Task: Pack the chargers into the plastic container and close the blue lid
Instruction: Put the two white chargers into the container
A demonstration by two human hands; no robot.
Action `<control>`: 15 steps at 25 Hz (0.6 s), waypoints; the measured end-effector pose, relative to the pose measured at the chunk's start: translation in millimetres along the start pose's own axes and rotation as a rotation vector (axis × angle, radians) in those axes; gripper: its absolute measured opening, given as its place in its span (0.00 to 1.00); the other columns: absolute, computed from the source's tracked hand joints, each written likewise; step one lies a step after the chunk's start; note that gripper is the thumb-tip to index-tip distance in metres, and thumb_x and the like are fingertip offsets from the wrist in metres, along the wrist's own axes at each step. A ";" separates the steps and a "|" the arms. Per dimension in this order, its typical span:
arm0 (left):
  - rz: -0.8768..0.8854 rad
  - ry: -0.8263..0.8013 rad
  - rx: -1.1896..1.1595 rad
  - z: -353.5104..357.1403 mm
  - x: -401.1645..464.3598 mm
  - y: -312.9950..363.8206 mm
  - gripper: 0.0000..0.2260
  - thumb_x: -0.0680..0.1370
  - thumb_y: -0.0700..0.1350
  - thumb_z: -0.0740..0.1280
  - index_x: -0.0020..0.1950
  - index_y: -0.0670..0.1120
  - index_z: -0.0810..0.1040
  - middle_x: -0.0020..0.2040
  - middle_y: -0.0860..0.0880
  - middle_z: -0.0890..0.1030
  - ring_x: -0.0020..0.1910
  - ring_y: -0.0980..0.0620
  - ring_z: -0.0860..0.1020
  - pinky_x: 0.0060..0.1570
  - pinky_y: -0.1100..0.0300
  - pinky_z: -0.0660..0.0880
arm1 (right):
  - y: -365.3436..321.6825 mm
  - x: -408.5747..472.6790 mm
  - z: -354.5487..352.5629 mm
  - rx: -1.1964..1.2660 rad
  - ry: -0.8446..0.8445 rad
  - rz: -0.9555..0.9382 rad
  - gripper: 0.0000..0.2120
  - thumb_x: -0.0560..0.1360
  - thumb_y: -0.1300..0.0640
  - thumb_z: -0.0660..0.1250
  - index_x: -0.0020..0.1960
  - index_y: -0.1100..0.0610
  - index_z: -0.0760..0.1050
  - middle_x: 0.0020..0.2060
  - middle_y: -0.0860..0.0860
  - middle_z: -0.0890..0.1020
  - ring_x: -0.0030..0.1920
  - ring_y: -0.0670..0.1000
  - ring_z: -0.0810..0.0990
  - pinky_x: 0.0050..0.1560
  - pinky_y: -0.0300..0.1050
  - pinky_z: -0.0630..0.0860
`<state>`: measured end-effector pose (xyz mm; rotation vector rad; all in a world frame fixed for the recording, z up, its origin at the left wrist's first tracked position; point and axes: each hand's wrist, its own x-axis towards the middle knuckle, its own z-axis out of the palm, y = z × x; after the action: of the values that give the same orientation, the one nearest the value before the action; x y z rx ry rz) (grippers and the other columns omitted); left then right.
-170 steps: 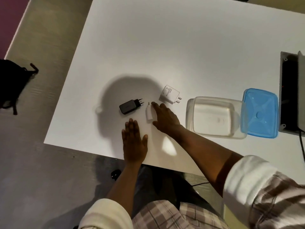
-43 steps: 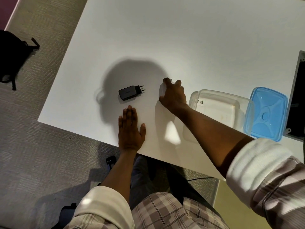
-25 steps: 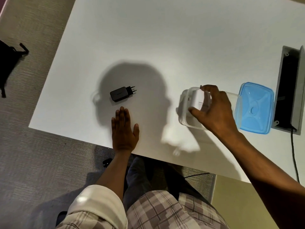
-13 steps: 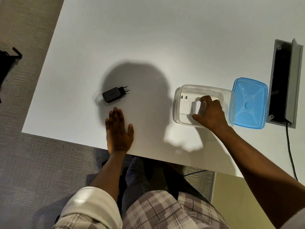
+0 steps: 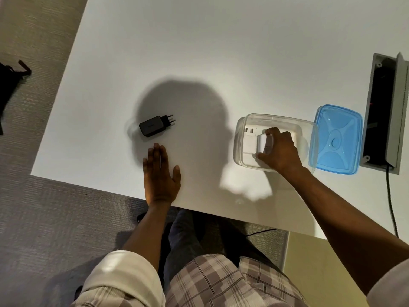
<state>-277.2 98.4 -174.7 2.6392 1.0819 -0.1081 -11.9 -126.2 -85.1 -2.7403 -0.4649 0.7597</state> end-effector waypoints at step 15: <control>0.010 0.018 -0.084 -2.0 0.9 0.3 0.34 0.80 0.55 0.56 0.82 0.43 0.50 0.82 0.44 0.53 0.82 0.45 0.50 0.80 0.46 0.50 | -184.2 -1.5 23.8 0.092 -0.131 -0.542 0.21 0.73 0.59 0.71 0.65 0.57 0.74 0.61 0.55 0.79 0.57 0.55 0.79 0.56 0.49 0.77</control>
<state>-276.4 99.3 -172.8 2.5750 1.0550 -0.0354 -69.0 45.7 -43.8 -2.3155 -1.1085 0.7837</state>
